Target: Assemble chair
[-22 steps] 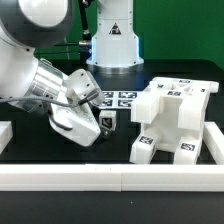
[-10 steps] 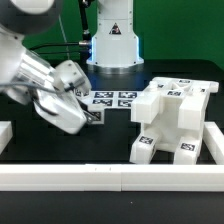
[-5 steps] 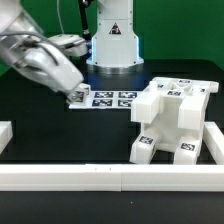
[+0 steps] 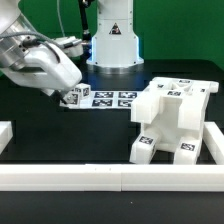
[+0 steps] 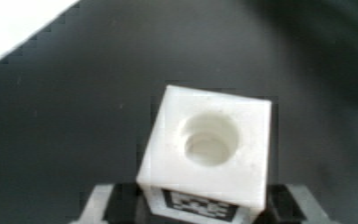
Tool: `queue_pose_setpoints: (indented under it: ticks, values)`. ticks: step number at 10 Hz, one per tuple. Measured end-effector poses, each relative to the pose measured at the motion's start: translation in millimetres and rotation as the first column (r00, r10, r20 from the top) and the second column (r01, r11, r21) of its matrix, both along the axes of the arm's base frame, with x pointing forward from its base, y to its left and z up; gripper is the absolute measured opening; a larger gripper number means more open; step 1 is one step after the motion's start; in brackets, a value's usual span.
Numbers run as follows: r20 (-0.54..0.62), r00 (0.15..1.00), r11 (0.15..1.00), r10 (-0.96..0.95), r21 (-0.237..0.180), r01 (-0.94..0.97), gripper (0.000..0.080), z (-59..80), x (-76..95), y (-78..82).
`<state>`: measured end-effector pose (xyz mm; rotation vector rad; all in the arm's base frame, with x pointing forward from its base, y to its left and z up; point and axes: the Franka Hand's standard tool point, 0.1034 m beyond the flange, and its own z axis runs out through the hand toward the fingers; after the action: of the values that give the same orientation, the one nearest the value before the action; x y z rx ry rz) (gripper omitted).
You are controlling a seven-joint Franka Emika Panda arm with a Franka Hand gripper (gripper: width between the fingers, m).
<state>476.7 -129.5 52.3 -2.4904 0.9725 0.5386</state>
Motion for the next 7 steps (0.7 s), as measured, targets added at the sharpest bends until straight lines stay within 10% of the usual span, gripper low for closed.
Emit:
queue_pose_setpoints:
  ticks: [2,6,7]
  values:
    - [0.115,0.968,0.973,0.221,-0.089,-0.211,0.0271,2.6,9.4,-13.9]
    - [0.099,0.975,0.978,0.198,-0.081,-0.191,0.0271,0.3,6.1,-12.9]
    - [0.115,0.95,0.952,0.291,-0.132,-0.276,0.0271,-3.7,6.4,-14.8]
